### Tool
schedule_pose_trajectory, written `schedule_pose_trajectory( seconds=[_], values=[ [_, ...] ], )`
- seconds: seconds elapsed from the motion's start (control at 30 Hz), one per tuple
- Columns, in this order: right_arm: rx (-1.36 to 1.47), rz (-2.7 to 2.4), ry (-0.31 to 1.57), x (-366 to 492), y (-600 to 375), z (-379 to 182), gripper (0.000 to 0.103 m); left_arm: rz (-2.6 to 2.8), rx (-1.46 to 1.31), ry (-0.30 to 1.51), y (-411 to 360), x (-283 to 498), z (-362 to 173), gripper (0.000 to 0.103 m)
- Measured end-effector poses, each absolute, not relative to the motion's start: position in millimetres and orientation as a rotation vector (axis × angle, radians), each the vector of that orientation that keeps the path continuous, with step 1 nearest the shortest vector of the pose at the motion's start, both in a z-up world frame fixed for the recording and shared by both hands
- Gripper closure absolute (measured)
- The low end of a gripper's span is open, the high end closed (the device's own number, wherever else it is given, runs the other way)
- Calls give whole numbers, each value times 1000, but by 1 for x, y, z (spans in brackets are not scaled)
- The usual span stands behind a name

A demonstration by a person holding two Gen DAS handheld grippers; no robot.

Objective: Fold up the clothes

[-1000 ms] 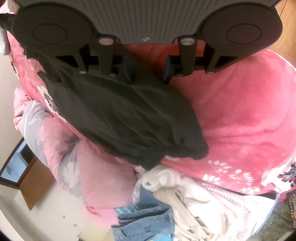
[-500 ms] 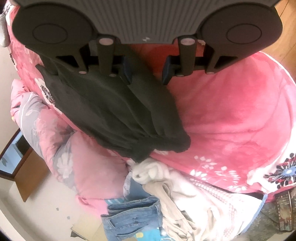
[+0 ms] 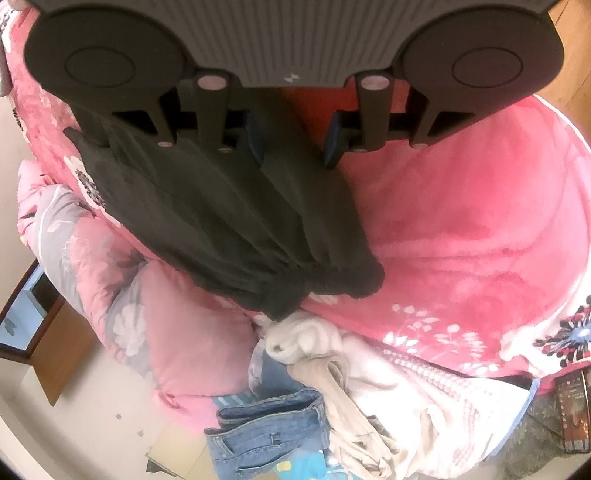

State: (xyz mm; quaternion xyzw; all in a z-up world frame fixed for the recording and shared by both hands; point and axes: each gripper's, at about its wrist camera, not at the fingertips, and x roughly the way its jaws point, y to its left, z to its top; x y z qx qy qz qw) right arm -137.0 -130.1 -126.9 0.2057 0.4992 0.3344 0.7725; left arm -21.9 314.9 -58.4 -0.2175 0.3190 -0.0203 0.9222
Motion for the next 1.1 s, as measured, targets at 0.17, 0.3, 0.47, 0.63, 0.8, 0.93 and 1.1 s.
schedule_pose_trajectory(
  seconds=[0.17, 0.3, 0.47, 0.63, 0.8, 0.93, 1.1],
  values=[
    [500, 634, 854, -128, -180, -73, 94, -54, -383, 623, 305, -21, -52, 67],
    [513, 443, 669, -100, -217, -44, 51, -63, -343, 618, 293, -15, -54, 67],
    [515, 302, 692, -50, -220, -64, 50, -47, -315, 622, 287, -12, -60, 67],
    [483, 316, 725, -28, -204, -78, 101, -25, -303, 608, 290, -11, -65, 67],
    [434, 276, 633, -26, -199, -56, 101, -16, -323, 612, 299, -9, -72, 67],
    [408, 218, 636, -12, -206, -60, 101, -20, -332, 609, 302, -10, -74, 67],
    [428, 170, 681, -1, -211, -82, 97, -16, -325, 608, 305, -15, -71, 66]
  ],
)
